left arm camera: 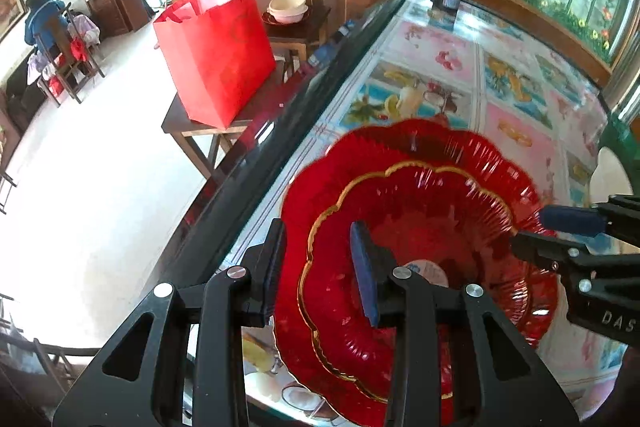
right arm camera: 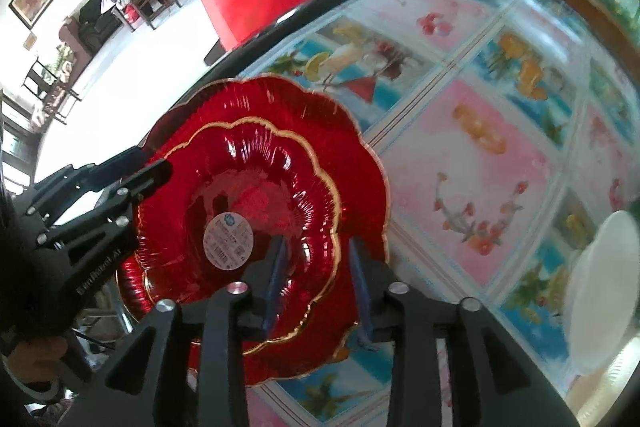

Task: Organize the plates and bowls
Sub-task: 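Lower the small red plate onto the large one and open both tools, then move both tools to the dark green bowl beside the thermos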

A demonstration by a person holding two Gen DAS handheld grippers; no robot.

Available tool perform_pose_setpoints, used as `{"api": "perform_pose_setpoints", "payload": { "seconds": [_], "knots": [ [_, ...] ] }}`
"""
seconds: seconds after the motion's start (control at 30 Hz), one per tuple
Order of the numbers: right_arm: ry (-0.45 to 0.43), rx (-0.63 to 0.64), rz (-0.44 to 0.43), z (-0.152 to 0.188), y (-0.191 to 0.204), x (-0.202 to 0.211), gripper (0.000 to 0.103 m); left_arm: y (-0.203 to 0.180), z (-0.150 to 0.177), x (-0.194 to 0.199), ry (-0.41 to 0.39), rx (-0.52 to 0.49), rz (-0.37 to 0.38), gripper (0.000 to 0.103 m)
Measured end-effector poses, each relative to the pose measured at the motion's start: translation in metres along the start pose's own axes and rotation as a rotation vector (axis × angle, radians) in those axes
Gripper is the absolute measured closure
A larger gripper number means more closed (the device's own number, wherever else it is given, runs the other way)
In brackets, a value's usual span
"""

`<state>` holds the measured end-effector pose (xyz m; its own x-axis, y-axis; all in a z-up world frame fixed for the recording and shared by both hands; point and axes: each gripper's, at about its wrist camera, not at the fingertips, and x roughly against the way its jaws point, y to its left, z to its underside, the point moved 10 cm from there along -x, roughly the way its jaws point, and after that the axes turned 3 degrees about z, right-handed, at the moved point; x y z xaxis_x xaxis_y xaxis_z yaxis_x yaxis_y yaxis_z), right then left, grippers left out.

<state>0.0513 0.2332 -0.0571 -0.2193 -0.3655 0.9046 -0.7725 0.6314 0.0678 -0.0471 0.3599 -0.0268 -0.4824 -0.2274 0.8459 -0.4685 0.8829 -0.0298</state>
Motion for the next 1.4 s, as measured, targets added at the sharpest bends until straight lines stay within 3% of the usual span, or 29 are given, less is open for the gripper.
{"api": "perform_pose_setpoints", "payload": {
  "seconds": [0.2,0.4,0.67,0.87,1.3,1.33,1.4],
  "knots": [
    [-0.077,0.043,0.086,-0.009,-0.003,0.034,0.048,-0.008,-0.019,0.017,-0.038,0.005,0.035,0.07],
    [-0.109,0.025,0.109,-0.012,-0.016,0.051,0.047,-0.029,-0.035,0.021,-0.046,-0.018,0.071,0.07],
    [-0.125,-0.011,0.184,-0.004,-0.055,0.067,0.037,-0.075,-0.047,0.024,-0.048,-0.07,0.114,0.07],
    [-0.121,-0.126,0.165,0.008,-0.109,0.08,0.031,-0.131,-0.058,0.024,-0.037,-0.115,0.173,0.07],
    [-0.112,-0.306,0.309,0.047,-0.262,0.11,0.027,-0.282,-0.099,0.026,-0.027,-0.251,0.319,0.07],
    [-0.111,-0.315,0.316,0.051,-0.274,0.111,0.027,-0.295,-0.101,0.024,-0.01,-0.253,0.341,0.069],
    [-0.107,-0.333,0.323,0.056,-0.294,0.114,0.026,-0.321,-0.108,0.018,0.006,-0.256,0.363,0.055]
  ]
}}
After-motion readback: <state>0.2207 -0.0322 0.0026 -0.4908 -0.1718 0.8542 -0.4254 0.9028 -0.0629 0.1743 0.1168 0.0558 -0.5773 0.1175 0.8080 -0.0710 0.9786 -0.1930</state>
